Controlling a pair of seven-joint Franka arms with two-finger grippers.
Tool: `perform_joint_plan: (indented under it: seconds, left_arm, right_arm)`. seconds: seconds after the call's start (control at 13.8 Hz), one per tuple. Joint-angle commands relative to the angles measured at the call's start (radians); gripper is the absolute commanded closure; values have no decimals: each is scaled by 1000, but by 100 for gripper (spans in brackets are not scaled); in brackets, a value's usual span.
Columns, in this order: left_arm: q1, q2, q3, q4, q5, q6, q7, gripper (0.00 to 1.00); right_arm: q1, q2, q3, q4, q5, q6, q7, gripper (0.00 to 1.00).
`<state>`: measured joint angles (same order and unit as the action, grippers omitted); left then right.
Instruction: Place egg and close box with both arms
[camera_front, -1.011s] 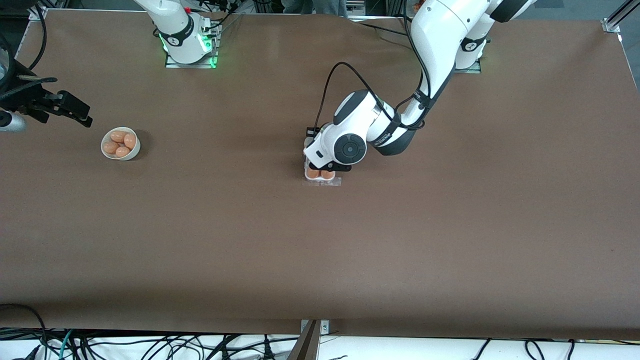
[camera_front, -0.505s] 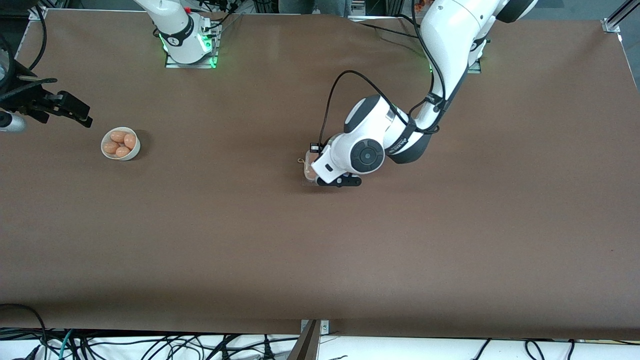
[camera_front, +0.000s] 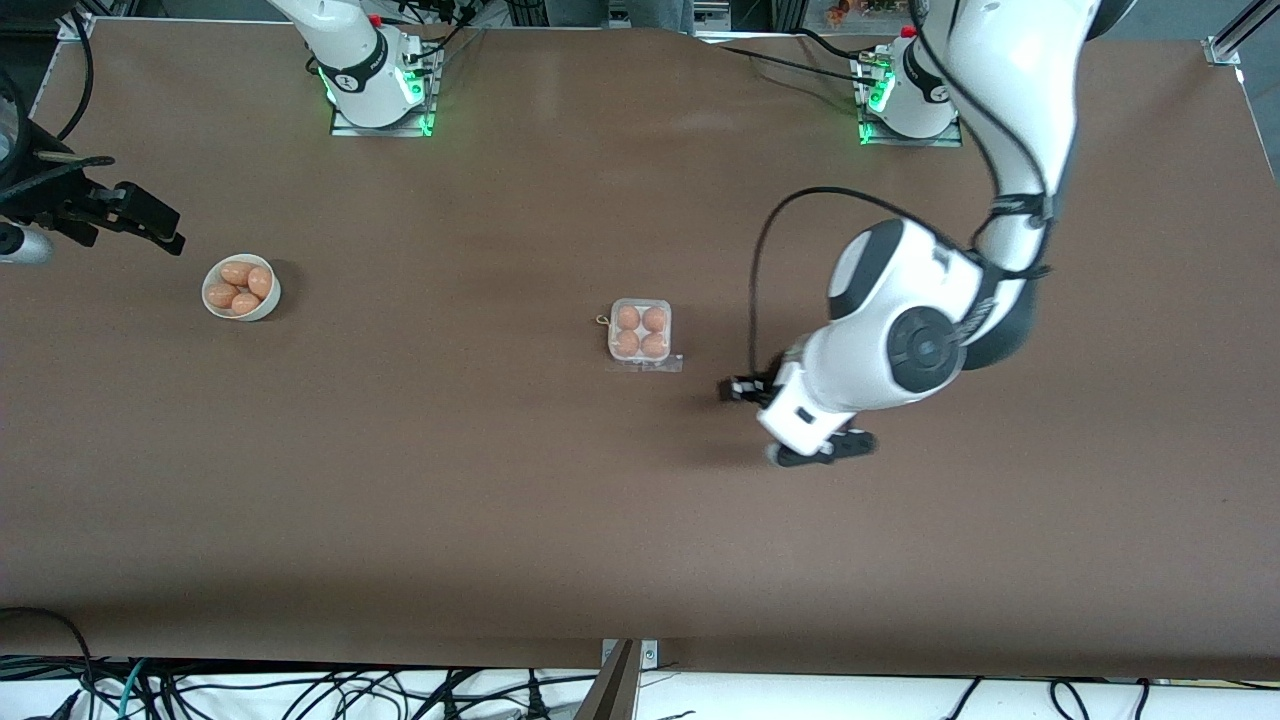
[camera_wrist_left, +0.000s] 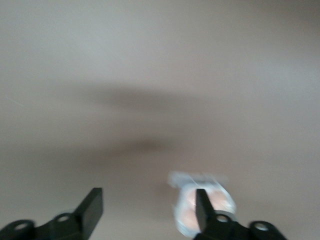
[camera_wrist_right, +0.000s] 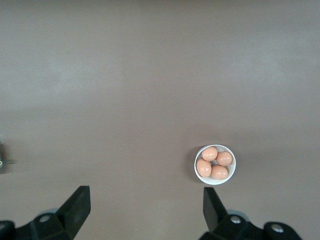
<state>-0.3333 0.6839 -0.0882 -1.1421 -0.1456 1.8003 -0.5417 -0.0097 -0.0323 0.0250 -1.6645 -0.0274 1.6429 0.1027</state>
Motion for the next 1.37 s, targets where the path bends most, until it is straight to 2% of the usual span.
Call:
perform_joint_plan:
  seconds: [0.0, 0.43, 0.58, 0.79, 0.94, 1.3]
  left_arm:
    - [-16, -41, 15, 16, 200, -62, -7, 0]
    - [95, -64, 27, 38, 247, -120, 0, 0]
    - [131, -90, 27, 38, 290, -163, 101, 0]
    - [196, -150, 30, 36, 290, -225, 230, 0]
    - [233, -194, 34, 13, 299, -225, 264, 0]
    - [347, -342, 28, -117, 279, -248, 360, 0]
  right_arm:
    - [-10, 6, 6, 20, 1, -18, -12, 0]
    - [-10, 6, 6, 20, 1, -18, -12, 0]
    - [-10, 5, 6, 20, 1, -18, -12, 0]
    - [-10, 6, 4, 20, 1, -18, -12, 0]
    - [-10, 6, 4, 20, 1, -18, -12, 0]
    - [-10, 6, 4, 20, 1, -18, -12, 0]
